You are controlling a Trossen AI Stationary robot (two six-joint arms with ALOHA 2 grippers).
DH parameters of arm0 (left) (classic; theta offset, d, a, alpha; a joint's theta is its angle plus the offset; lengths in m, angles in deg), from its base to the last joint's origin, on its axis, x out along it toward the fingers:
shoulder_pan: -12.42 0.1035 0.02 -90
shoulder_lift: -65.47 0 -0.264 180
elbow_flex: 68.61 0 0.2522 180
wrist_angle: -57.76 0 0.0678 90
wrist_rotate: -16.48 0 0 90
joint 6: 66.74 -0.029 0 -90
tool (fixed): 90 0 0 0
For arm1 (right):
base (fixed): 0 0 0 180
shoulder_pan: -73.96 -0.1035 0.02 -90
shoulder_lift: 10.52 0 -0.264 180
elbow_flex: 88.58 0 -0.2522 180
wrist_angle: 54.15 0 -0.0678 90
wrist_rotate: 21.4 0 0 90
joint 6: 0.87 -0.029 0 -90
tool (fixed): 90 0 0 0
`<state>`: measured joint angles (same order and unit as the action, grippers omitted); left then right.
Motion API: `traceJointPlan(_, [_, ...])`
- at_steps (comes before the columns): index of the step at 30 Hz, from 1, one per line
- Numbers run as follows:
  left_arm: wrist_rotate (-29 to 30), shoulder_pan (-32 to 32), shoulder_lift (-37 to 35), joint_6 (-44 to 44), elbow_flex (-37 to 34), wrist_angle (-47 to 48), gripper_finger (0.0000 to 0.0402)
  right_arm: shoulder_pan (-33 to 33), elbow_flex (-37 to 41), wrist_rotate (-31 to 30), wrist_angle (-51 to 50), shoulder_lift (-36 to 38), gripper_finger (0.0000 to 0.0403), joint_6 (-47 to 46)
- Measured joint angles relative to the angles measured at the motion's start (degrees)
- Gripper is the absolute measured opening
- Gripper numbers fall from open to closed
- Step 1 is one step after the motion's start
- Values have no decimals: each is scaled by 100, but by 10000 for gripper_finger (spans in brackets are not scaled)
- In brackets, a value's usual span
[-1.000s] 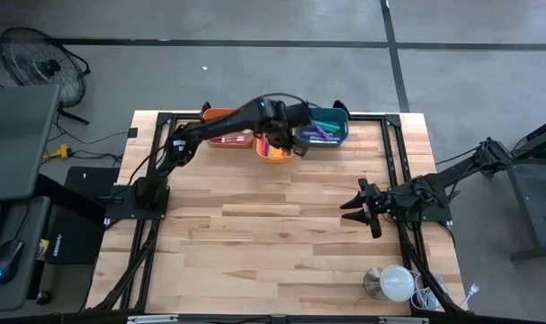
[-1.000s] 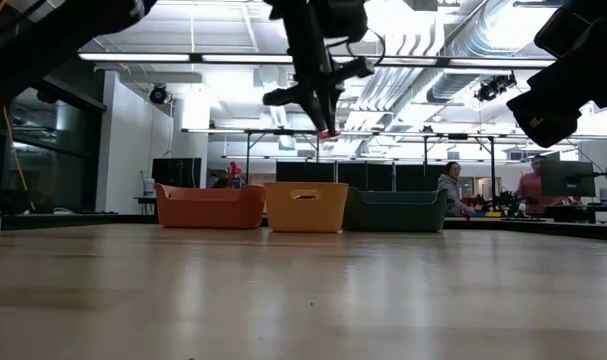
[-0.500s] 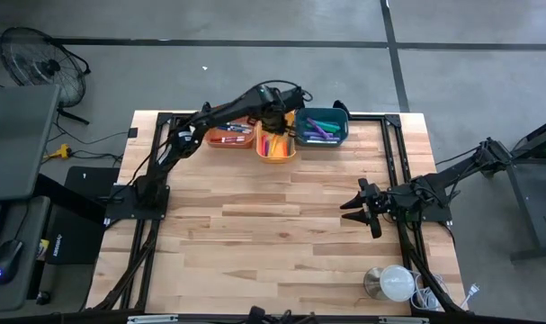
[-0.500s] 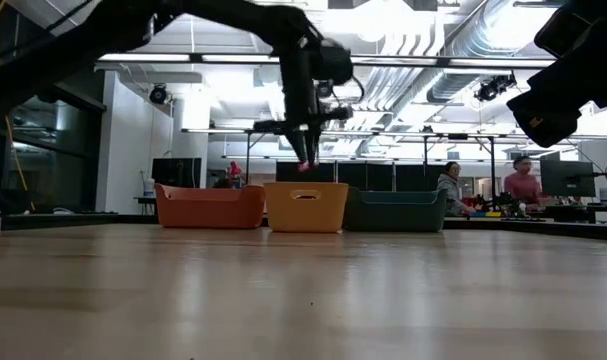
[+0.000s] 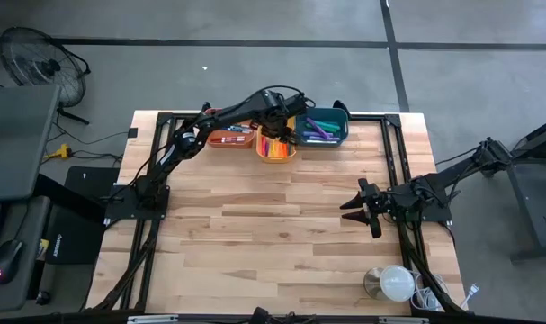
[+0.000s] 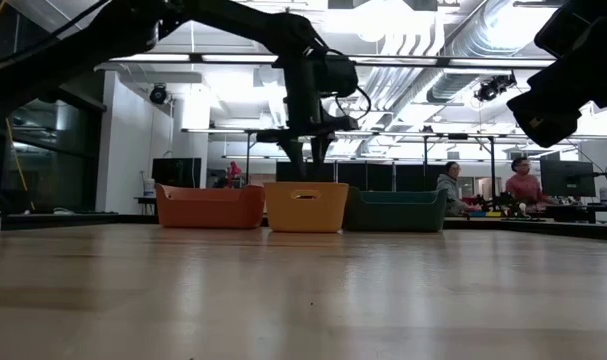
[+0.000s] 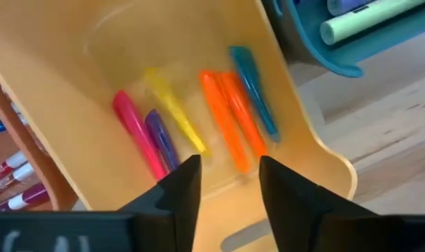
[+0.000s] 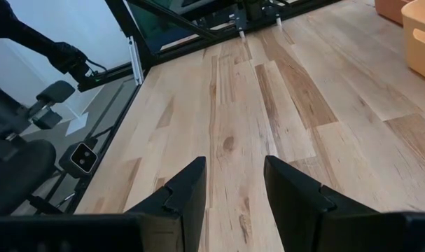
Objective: Pick & Place Markers
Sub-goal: Return to Home Position
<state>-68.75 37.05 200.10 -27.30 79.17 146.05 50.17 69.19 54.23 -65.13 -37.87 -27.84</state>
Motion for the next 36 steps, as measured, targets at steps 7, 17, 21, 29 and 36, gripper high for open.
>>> traceJointPlan(7, [-270, -30, 0, -304, 2, 13, 159, 0, 0, 0, 2, 0, 134, 0])
traceJointPlan(17, [311, -742, -725, -346, 41, 7, 126, 2, 0, 0, 2, -2, 134, 0])
traceJointPlan(21, [612, -1316, -826, -499, 39, -66, 113, 2, 0, 0, 2, -1, 134, 0])
traceJointPlan(29, [1075, -2333, -819, -442, 32, -766, 99, 1, 0, -1, 2, 0, 134, 0])
traceJointPlan(36, [1255, -2979, -819, -661, 32, -1663, 98, 1, 0, 0, 2, 0, 134, 0])
